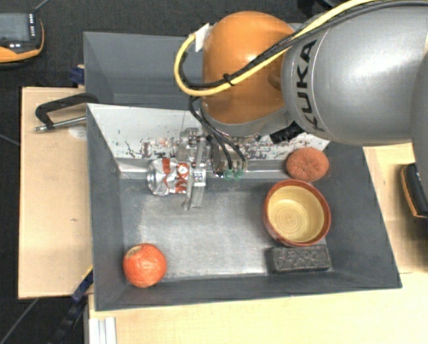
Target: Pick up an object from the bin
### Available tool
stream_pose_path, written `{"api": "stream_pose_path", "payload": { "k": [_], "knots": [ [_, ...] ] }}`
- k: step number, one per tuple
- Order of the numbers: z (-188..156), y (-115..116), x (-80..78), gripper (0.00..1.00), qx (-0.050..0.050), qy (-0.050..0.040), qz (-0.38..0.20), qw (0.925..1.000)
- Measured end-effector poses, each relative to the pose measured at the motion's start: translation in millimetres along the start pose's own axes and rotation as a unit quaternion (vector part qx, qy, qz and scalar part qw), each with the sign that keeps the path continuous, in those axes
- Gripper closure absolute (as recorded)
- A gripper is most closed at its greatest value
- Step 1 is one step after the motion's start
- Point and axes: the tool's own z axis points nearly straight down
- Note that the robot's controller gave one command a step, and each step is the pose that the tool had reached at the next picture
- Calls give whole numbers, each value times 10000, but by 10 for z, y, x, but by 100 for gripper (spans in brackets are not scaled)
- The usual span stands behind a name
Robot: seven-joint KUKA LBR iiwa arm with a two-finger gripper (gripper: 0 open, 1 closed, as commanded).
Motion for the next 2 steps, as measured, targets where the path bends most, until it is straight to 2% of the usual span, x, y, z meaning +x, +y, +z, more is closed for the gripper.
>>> {"api": "stream_pose_path", "payload": {
  "k": [1, 2],
  "knots": [
    [380, -537, -297, 0, 8, 3, -277, 9996],
    [353, -497, -292, 100, -10, -11, -294, 9996]
  ]
}}
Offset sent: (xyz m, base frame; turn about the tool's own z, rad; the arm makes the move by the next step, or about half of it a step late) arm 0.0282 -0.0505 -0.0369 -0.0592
